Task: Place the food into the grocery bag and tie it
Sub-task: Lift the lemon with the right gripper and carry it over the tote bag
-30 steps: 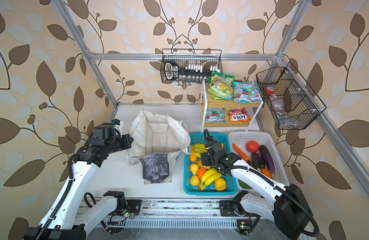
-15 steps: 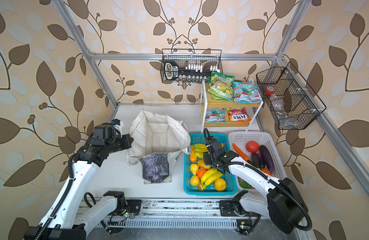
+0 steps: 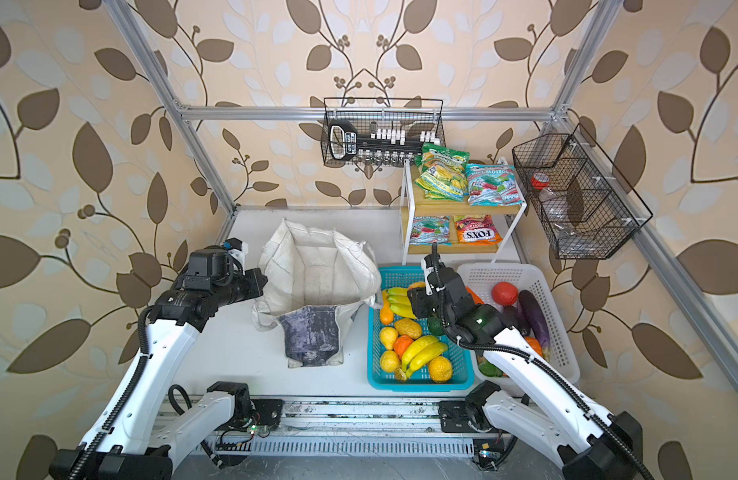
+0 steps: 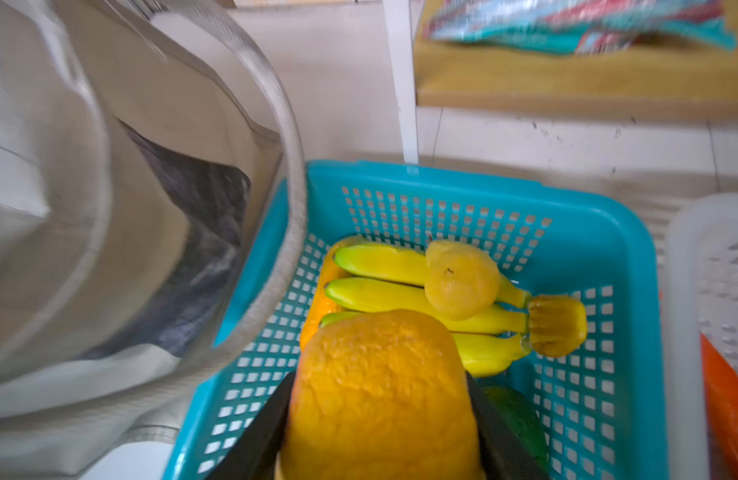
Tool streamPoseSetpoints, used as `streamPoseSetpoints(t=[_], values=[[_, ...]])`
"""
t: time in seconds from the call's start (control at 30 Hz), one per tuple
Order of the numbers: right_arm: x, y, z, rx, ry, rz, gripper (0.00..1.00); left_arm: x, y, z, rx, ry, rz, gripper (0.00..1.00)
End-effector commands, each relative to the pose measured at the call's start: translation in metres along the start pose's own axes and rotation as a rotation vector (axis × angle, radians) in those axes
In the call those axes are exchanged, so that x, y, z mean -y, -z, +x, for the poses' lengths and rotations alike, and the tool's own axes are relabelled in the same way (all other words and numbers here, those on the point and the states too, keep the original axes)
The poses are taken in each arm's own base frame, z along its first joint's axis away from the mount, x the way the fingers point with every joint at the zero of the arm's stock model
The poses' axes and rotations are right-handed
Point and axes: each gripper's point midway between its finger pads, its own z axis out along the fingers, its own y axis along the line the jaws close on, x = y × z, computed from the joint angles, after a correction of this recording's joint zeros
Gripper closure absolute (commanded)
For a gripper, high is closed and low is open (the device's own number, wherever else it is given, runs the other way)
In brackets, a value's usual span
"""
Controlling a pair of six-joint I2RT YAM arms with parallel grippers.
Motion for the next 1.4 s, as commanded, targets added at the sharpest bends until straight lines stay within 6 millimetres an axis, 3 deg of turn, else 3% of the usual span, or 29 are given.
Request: streamPoseSetpoints(t=[0.0,0.27,0.53,0.8,1.17,1.37], values=[[-0.018,0.018,-0.032,0.053,0.02,-0.042,0.49,0.008,0.01,-0.002,0.026,-0.023,0.047,1.0],[-0.09,0.043,-0.085,0.155,0.05,-0.179,0.5,0.013,0.011,-0.003,0.04,-0.015,0.079,1.0],[-0.171,0.017,-0.1,0.111,0.086,-0.336,0.5,0.02,0.004,0.001,0.001,-0.011,0.126,1.0],[-0.232,-0.055,-0.06,-0.084,0.195,-0.379,0.49,0.025,0.006,-0.001,0.008,-0.017,0.152,1.0],[-0.255,-0.144,0.002,-0.248,0.316,-0.327,0.5,0.029,0.003,0.001,-0.009,-0.019,0.179,1.0],[-0.258,-0.178,0.038,-0.338,0.354,-0.309,0.51,0.032,0.005,0.0,0.002,-0.022,0.196,1.0]])
